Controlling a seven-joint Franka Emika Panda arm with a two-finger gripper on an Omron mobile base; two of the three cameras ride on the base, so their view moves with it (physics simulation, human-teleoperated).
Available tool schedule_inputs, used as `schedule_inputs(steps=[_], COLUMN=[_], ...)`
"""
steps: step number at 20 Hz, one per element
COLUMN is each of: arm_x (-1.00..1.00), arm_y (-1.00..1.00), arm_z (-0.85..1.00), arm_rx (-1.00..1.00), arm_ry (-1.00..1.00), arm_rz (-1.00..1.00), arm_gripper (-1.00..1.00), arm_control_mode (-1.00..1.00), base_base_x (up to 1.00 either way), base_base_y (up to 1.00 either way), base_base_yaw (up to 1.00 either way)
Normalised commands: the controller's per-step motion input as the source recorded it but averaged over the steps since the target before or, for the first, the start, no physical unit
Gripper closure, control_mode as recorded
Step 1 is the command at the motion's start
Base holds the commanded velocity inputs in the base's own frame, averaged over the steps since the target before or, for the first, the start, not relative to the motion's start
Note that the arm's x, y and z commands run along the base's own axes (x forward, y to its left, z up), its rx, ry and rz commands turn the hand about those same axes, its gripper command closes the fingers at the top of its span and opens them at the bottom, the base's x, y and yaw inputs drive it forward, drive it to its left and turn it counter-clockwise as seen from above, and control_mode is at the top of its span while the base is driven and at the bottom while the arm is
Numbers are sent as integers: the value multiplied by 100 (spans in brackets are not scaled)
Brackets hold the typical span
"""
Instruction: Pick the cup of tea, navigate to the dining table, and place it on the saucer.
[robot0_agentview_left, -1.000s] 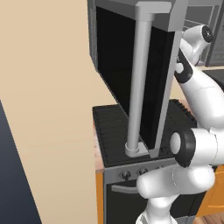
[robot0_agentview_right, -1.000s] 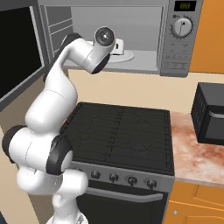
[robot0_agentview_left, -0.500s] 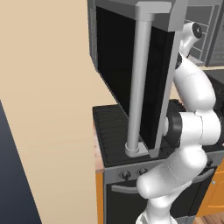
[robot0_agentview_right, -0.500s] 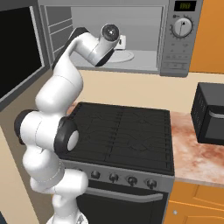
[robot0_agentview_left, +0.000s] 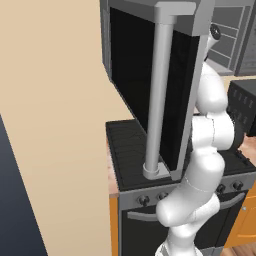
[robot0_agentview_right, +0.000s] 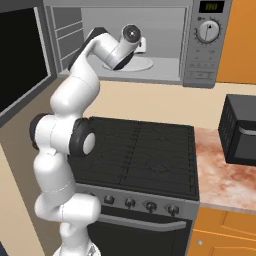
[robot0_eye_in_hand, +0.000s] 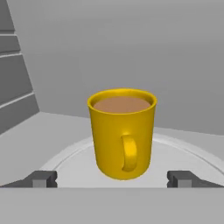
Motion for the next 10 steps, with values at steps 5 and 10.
schedule_inputs(steps=[5,10], arm_x=[28,17], arm_y=[0,0], arm_z=[0,0], arm_rx=[-9,-4], arm_ry=[5,3], arm_rz=[3,2], arm_gripper=[-100,-100], arm_control_mode=[-100,-100], base_base_x=[0,0], base_base_y=[0,0], base_base_yaw=[0,0])
